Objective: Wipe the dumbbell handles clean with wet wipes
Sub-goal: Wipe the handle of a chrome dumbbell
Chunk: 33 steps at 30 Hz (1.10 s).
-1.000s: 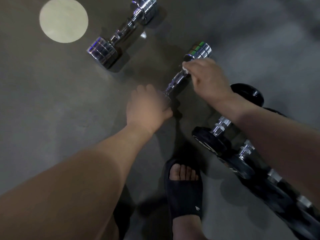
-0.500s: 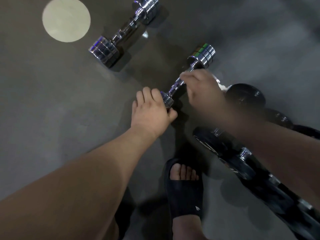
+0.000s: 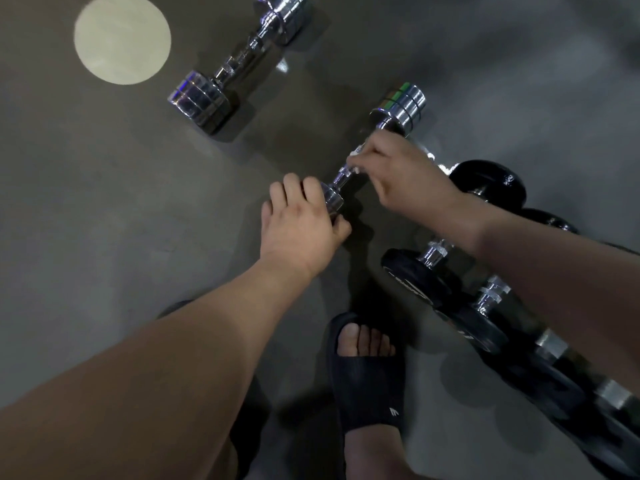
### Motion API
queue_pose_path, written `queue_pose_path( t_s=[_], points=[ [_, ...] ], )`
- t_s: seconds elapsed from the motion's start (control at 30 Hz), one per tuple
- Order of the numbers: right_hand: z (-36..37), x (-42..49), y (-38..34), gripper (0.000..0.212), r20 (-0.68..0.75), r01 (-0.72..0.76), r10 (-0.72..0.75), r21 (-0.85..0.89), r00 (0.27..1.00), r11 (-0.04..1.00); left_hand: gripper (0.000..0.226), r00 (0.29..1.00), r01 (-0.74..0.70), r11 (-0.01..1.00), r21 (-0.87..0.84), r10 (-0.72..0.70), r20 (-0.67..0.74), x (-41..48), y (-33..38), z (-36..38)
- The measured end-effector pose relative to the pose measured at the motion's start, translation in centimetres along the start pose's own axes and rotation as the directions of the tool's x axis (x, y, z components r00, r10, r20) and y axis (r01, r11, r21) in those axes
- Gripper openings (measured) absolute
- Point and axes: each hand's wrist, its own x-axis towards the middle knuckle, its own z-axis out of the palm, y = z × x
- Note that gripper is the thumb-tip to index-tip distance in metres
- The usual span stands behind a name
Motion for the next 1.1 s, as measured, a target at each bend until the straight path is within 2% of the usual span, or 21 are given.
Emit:
queue_pose_path(
  t_s=[0.13,0.2,0.27,0.3,0.37,0.43,0.5,0.57,0.63,0.73,0.87,0.9,1.0,1.03,1.1],
  points=[
    [-0.5,0.5,1.1,0.03,-0.124,-0.26,0.253,-0.048,0.96,0.964,0.045,1.0,0.002,0.999,-0.044,-0.003,-0.009,-0.3,0.1,0.0],
    [0.1,0.5,-0.4,0.029,-0.092,-0.188,0.186,-0.012,0.978,0.982,0.043,1.0,-0.003,0.999,-0.051,0.002,-0.012,-0.2,-0.2,0.0],
    [0.4,0.3,-1.5,0.03,0.02,-0.063,0.063,0.029,0.998,0.998,0.045,1.0,-0.004,0.999,-0.046,0.004,-0.006,-0.1,-0.3,0.1],
    [0.3,0.3,-1.4,0.029,0.046,-0.051,0.049,0.037,0.998,0.998,0.046,1.0,-0.004,0.999,-0.045,0.004,-0.002,-0.1,-0.3,0.2],
    [-0.3,0.7,-0.9,0.026,-0.001,-0.163,0.163,0.031,0.987,0.986,0.048,1.0,-0.017,0.999,-0.046,0.017,0.004,-0.1,-0.3,0.1],
    [-0.8,1.1,-0.1,0.024,-0.083,-0.322,0.322,0.013,0.943,0.947,0.051,0.999,-0.037,0.998,-0.056,0.039,0.031,-0.1,-0.5,-0.1],
    [-0.5,1.2,-0.2,0.024,-0.138,-0.389,0.385,-0.001,0.913,0.921,0.057,0.995,-0.036,0.995,-0.089,0.044,0.088,0.3,-1.1,-0.6],
    [0.2,0.9,-1.4,0.022,-0.12,-0.347,0.351,0.051,0.929,0.936,0.066,0.99,-0.014,0.989,-0.15,0.035,0.138,1.0,-1.7,-0.9],
    [0.7,0.2,-2.3,0.019,-0.035,-0.239,0.244,0.115,0.969,0.964,0.073,0.983,0.011,0.983,-0.184,0.024,0.184,1.5,-2.1,-1.1],
    [0.3,-0.1,-1.5,0.02,0.006,-0.113,0.113,0.098,0.994,0.989,0.076,0.975,0.015,0.989,-0.147,0.019,0.223,1.7,-1.9,-1.2],
    [0.5,-0.5,-1.0,0.022,-0.145,-0.255,0.265,0.083,0.953,0.963,0.073,0.974,0.005,0.997,-0.081,0.013,0.226,1.3,-1.2,-1.5],
    [0.9,-0.6,-1.6,0.023,-0.129,-0.238,0.248,0.092,0.96,0.967,0.073,0.975,-0.006,0.998,-0.063,0.02,0.221,1.2,-1.1,-1.5],
    [1.3,-1.0,-2.8,0.024,0.013,-0.083,0.082,0.105,0.997,0.991,0.071,0.976,-0.023,0.999,-0.029,0.028,0.214,0.9,-0.8,-1.5],
    [1.0,-1.0,-2.3,0.022,0.003,-0.084,0.084,0.093,0.996,0.992,0.071,0.979,-0.023,0.999,-0.027,0.028,0.203,0.8,-0.6,-1.5],
    [0.4,-0.9,-1.0,0.018,-0.102,-0.209,0.215,0.065,0.971,0.976,0.07,0.983,-0.023,0.999,-0.022,0.027,0.184,0.5,-0.3,-1.4]
  ],
)
